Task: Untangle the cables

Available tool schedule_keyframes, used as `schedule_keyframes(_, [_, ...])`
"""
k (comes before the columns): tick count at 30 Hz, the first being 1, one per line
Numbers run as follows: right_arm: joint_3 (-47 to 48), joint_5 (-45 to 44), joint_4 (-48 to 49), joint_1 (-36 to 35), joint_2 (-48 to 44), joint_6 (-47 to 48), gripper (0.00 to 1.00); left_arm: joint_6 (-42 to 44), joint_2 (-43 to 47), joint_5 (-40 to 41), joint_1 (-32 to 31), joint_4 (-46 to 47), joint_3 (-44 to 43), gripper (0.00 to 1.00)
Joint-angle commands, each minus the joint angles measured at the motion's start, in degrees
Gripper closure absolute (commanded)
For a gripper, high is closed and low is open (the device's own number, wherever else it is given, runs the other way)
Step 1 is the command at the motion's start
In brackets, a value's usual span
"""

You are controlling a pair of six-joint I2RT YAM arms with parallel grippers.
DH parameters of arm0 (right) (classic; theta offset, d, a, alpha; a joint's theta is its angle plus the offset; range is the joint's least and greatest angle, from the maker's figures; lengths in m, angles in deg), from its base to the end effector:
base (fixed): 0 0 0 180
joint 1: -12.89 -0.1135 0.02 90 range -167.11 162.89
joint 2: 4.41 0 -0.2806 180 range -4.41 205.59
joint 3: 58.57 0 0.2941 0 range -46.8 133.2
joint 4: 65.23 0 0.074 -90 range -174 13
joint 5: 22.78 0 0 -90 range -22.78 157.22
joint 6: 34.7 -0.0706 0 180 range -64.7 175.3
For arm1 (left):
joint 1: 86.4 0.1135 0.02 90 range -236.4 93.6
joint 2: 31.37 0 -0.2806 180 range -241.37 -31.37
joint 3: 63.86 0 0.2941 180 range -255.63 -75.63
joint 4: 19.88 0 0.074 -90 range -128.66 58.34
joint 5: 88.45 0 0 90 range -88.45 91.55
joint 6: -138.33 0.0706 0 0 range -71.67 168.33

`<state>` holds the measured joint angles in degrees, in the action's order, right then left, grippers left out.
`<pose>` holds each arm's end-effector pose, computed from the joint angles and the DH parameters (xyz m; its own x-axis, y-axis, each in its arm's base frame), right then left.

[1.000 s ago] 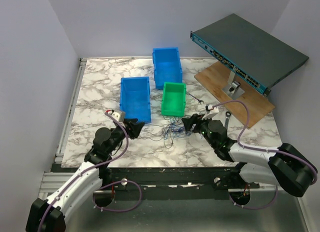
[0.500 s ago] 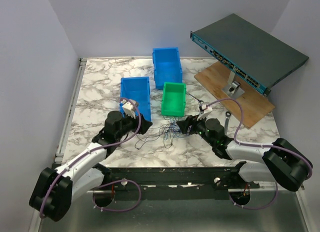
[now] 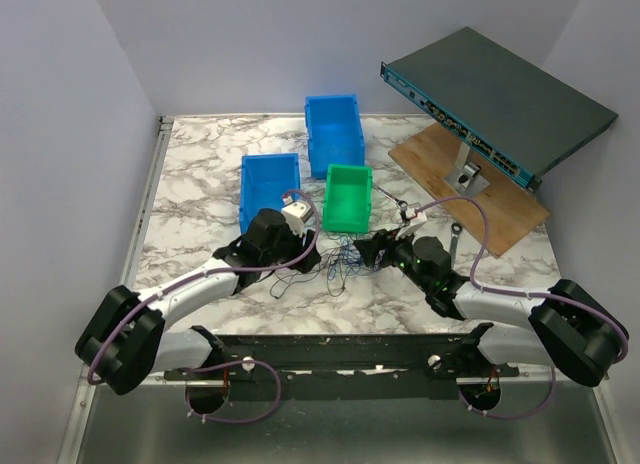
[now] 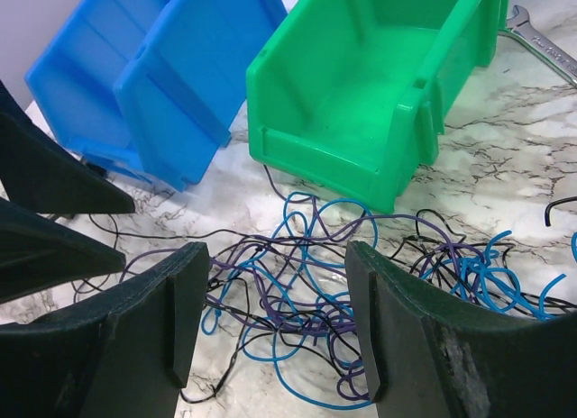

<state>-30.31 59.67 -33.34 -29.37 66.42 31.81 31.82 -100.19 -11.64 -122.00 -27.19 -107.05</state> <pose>0.2179 0.1854 0.1529 -0.3534 0.2127 -0.9109 -0.4691 0.8022 0.3694 0.2375 -0.1898 0.1703 -0.6292 0.1102 -0.7694 0.5670 0.7421 -0.3575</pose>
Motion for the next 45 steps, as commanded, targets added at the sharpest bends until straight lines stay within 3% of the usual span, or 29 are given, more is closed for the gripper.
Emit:
schedule_keyframes(1, [-0.3,-1.0,1.3,0.2,-0.6,0.9,0.31,1.5,-3.9,6.6,-1.5,-5.6,-3.5,0.44])
schedule_keyframes(7, [-0.2,-0.7,1.4,0.2,-0.2,0.8,0.31,0.9,-6.3,9.7,-2.1,-7.9,-5.2,0.60])
schedule_keyframes(12, [0.2,-0.1,1.5,0.2,0.5,0.8,0.31,0.8,-7.2,9.6,-2.1,-8.3,-5.8,0.63])
schedule_keyframes(17, [0.6,0.7,1.5,0.2,1.3,0.8,0.30,1.0,-7.8,8.7,-2.1,-8.9,-6.6,0.90])
schedule_keyframes(19, [0.9,1.0,1.3,0.2,1.7,0.8,0.30,1.1,-6.1,8.0,-2.1,-7.7,-5.7,0.94])
schedule_keyframes(22, [1.4,2.9,1.5,0.2,2.7,1.0,0.26,1.1,-2.6,7.3,-2.2,-5.5,-3.6,0.89])
schedule_keyframes(24, [2.1,5.5,1.5,0.2,3.9,1.3,0.22,1.1,-0.4,6.4,-2.1,-3.7,-2.1,0.71])
schedule_keyframes(26, [2.8,7.1,1.8,0.2,5.3,1.5,0.21,1.2,0.8,6.4,-2.1,-2.6,-1.2,0.66])
schedule_keyframes(45, [7.8,15.3,-4.0,-0.2,13.2,1.0,0.32,0.0,-6.7,11.2,-2.1,-9.9,-6.3,0.62])
